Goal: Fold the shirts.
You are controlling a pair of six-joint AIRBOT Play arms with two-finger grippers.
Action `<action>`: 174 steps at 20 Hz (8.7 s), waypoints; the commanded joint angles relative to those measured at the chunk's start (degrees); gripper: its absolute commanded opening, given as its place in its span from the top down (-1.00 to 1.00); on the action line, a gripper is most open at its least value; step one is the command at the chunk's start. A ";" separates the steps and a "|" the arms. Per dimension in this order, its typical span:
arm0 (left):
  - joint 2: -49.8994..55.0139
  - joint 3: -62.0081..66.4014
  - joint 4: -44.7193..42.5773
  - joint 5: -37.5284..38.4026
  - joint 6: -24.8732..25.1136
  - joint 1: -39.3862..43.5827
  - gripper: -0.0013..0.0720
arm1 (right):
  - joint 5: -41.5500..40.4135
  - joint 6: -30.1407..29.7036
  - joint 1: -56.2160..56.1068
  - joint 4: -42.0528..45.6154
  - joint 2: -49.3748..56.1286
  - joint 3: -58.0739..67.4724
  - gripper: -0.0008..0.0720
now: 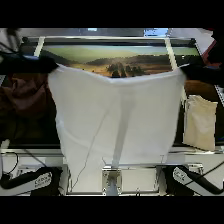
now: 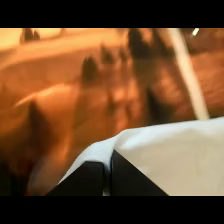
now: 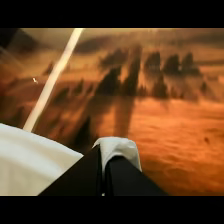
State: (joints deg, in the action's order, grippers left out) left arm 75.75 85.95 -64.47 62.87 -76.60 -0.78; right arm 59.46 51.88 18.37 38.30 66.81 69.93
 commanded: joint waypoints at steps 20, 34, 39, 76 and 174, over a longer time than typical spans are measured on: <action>13.60 -2.93 -16.11 5.44 -9.05 4.76 0.93 | 1.16 5.44 -6.80 19.98 14.03 2.19 0.91; 14.10 -17.62 -12.61 -1.38 -9.94 4.55 -0.88 | 0.31 9.73 -6.27 19.58 13.88 -13.99 0.23; -2.97 -14.08 -19.78 3.41 -10.05 3.52 -0.88 | 8.00 10.34 -1.22 25.62 2.93 -7.61 0.24; -27.12 -72.48 21.55 -13.97 -15.58 3.30 0.93 | 16.52 10.32 9.99 15.43 -6.23 -9.20 0.24; 11.74 -2.27 11.74 -19.28 19.28 20.28 -0.50 | 10.29 8.00 8.00 5.84 30.29 -7.91 -0.61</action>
State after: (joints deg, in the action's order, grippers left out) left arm 85.54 83.70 -51.35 40.86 -56.38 18.20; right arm 69.34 60.49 27.97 44.12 95.42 62.02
